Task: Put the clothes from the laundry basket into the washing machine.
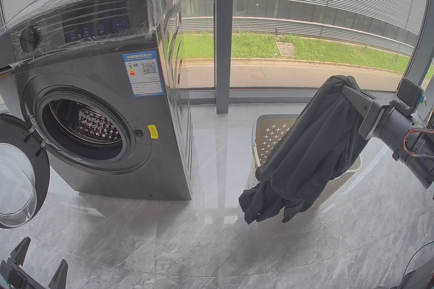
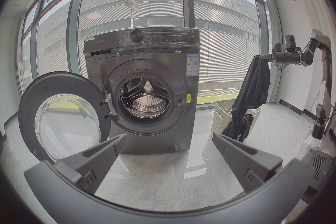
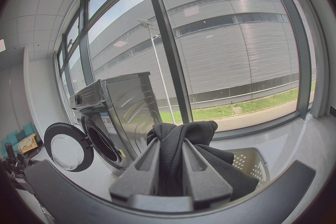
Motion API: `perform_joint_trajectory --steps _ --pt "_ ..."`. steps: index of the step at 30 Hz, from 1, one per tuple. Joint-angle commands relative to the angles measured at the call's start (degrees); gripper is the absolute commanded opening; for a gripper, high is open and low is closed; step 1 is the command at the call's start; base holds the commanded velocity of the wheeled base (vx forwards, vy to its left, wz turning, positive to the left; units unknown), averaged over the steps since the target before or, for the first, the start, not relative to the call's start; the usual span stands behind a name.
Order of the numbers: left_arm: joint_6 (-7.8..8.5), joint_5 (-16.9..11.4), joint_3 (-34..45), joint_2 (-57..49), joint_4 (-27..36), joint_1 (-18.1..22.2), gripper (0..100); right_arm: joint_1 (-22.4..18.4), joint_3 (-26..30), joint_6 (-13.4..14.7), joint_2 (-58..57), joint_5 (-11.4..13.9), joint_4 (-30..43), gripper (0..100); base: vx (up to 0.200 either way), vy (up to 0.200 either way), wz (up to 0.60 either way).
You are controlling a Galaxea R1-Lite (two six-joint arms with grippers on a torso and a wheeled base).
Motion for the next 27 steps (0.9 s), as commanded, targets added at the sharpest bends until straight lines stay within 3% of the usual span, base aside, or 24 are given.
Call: perform_joint_trajectory --steps 1,27 --pt "-0.01 -0.1 1.0 -1.0 0.0 0.0 100 0.1 0.1 0.0 0.2 0.1 0.0 0 0.0 0.2 0.0" --pt "-0.01 -0.1 1.0 -1.0 0.0 0.0 100 0.5 1.1 0.1 0.4 0.1 0.0 0 0.0 0.192 0.0"
